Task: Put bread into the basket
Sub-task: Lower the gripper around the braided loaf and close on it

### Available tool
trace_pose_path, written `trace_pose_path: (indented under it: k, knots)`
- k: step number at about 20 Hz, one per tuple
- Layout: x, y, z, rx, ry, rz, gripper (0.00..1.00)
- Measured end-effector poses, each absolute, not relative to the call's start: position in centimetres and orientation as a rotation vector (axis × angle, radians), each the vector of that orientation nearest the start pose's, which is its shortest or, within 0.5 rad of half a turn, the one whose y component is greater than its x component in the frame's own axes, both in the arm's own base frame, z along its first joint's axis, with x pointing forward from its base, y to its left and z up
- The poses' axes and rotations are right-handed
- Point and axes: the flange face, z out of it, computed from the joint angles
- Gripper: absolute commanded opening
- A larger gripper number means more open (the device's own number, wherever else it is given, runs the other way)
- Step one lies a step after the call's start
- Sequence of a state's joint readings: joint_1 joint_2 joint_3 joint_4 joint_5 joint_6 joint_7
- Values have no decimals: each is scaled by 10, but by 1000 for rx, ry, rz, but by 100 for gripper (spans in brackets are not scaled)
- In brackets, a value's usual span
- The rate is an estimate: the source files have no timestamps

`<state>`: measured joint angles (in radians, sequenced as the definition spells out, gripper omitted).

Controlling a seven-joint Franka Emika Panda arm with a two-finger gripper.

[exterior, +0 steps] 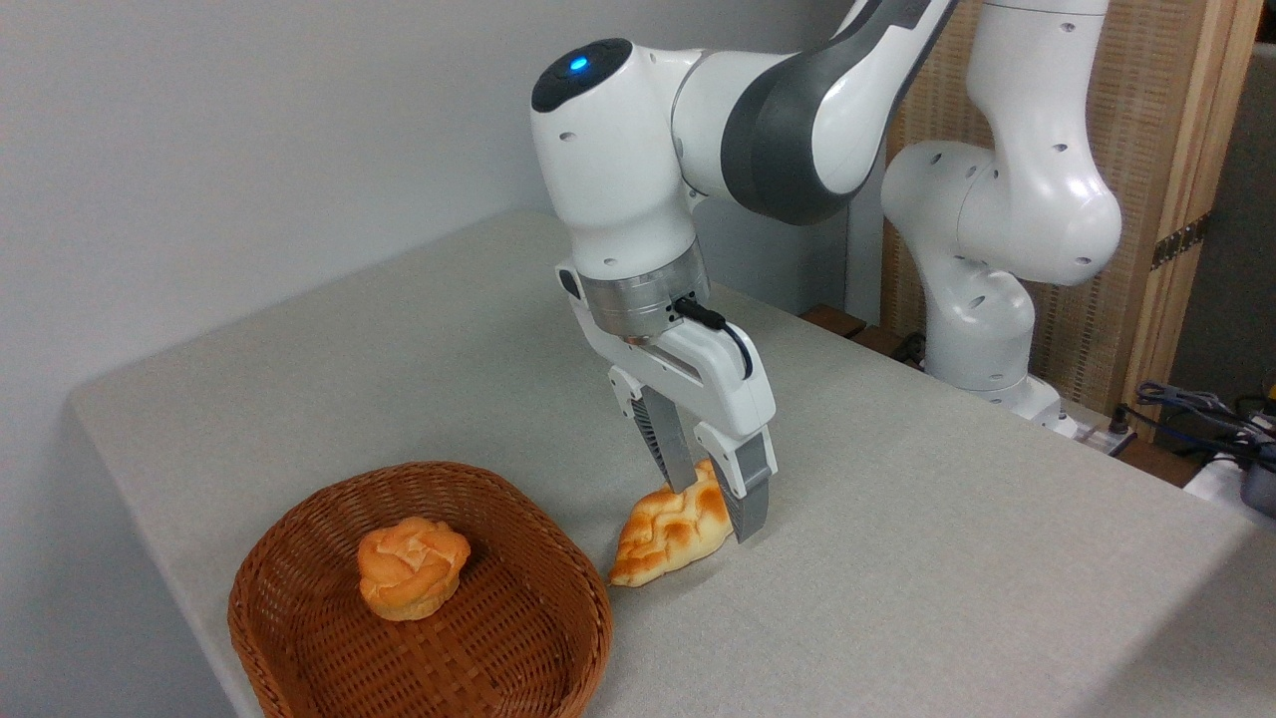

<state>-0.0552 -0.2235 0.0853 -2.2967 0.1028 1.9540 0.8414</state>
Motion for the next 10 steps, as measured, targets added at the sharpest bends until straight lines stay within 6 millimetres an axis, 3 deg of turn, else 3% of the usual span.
trace_pose_path:
  k: [10]
  knots:
    - [470, 20, 448, -2875, 1273, 130, 100]
